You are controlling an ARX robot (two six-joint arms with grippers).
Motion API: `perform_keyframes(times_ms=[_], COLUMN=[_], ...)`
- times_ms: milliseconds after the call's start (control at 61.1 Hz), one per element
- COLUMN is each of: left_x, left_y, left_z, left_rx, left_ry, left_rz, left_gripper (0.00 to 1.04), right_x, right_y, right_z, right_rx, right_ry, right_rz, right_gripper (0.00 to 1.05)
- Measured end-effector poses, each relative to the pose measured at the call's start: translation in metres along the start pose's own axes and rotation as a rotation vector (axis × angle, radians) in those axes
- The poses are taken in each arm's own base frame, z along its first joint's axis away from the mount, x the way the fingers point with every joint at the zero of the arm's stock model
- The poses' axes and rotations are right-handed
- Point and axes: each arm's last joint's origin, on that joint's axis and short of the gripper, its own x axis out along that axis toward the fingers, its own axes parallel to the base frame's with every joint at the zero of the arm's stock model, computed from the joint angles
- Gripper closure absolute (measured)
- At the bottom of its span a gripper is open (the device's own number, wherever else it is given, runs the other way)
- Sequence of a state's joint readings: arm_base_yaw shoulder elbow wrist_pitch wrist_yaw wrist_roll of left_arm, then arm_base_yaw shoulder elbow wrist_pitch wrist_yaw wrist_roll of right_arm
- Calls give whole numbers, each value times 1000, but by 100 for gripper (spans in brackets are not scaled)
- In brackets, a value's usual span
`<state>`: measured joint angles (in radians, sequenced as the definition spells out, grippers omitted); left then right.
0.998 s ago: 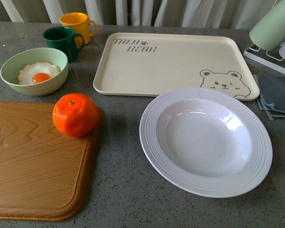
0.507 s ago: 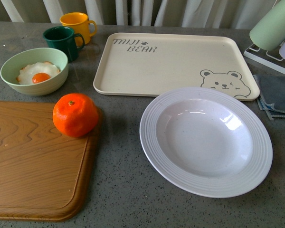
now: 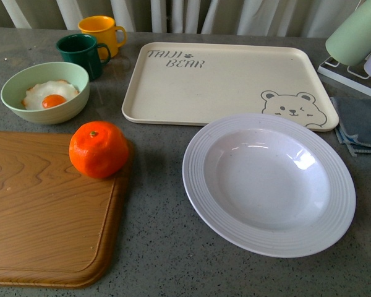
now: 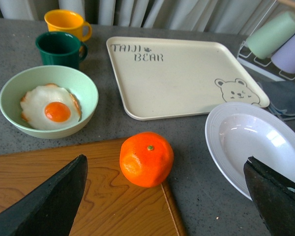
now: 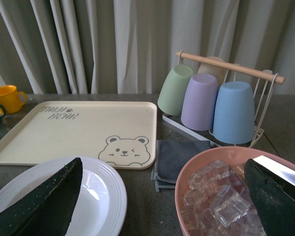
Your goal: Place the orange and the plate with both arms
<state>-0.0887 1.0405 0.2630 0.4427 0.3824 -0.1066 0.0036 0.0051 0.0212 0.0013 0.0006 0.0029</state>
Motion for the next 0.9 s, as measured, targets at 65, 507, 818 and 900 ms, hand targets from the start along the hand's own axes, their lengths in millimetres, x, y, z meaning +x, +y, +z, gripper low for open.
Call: perform_keyframes(times_ms=[65,507,818,900], left_x=[16,62,82,87], left_y=[3,4,5,6], left_z=[-6,-34,-38,-39], left_rx=[-7,-6,29,44], left_ry=[37,176,189,196], left_rz=[-4,-13,8,15], left_gripper=[9,9,9,9], right_x=[0,0,0,0], right_y=[0,0,0,0], right_z=[0,0,0,0], right_rx=[0,0,0,0], right_ry=[0,0,0,0], right_rz=[-1,0,-1,-1], right_gripper=[9,9,9,9])
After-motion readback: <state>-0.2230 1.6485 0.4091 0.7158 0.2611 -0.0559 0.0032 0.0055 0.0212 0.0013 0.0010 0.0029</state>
